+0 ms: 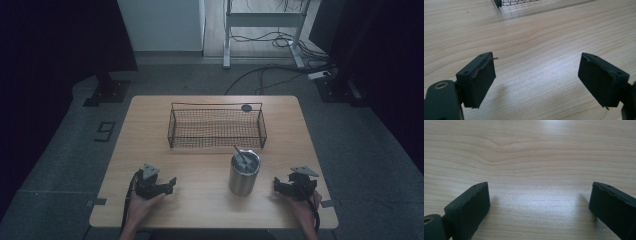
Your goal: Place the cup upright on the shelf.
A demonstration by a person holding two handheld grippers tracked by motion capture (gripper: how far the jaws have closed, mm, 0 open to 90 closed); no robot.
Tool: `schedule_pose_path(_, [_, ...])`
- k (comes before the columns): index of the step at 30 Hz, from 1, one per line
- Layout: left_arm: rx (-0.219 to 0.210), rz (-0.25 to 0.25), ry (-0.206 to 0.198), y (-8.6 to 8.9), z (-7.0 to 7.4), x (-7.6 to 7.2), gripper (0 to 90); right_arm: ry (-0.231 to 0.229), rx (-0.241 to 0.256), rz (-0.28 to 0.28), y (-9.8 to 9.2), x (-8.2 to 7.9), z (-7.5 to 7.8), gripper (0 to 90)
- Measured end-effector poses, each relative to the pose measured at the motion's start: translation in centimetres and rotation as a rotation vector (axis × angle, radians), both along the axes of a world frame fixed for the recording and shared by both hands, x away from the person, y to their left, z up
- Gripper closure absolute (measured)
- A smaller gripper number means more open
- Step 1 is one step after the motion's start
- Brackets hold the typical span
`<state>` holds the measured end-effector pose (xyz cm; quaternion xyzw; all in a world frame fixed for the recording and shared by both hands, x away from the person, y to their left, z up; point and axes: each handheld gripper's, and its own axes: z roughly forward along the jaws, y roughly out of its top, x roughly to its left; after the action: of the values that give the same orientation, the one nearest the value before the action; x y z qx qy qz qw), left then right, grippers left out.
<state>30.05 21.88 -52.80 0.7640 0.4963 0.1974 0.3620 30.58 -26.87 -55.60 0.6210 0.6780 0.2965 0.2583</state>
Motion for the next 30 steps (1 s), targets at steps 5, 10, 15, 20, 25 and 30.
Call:
schedule_pose_path(5, [-0.007,-0.005,0.002,0.0,0.0,-0.1,14.5,-0.005,0.001,-0.006,-0.1,-0.1,0.0,5.3])
schedule_pose_path(10, [-0.019,-0.010,0.003,0.1,0.1,-0.1,14.5,-0.021,0.008,-0.017,-0.4,-0.4,0.1,7.7])
schedule_pose_path(15, [-0.021,-0.010,0.005,0.1,0.0,-0.1,14.5,-0.051,0.027,-0.019,-0.9,-0.8,0.4,10.6])
schedule_pose_path(20, [-0.026,-0.015,0.007,0.1,0.1,-0.1,14.5,-0.099,0.046,-0.008,-0.9,-1.5,1.3,12.4])
schedule_pose_path(25, [-0.030,-0.017,0.009,0.2,0.1,-0.1,14.5,-0.122,0.058,0.013,-0.6,-1.9,2.0,12.6])
schedule_pose_path(30, [-0.034,-0.015,0.011,0.4,0.2,-0.1,14.5,-0.138,0.070,0.026,-0.5,-2.2,2.5,12.7])
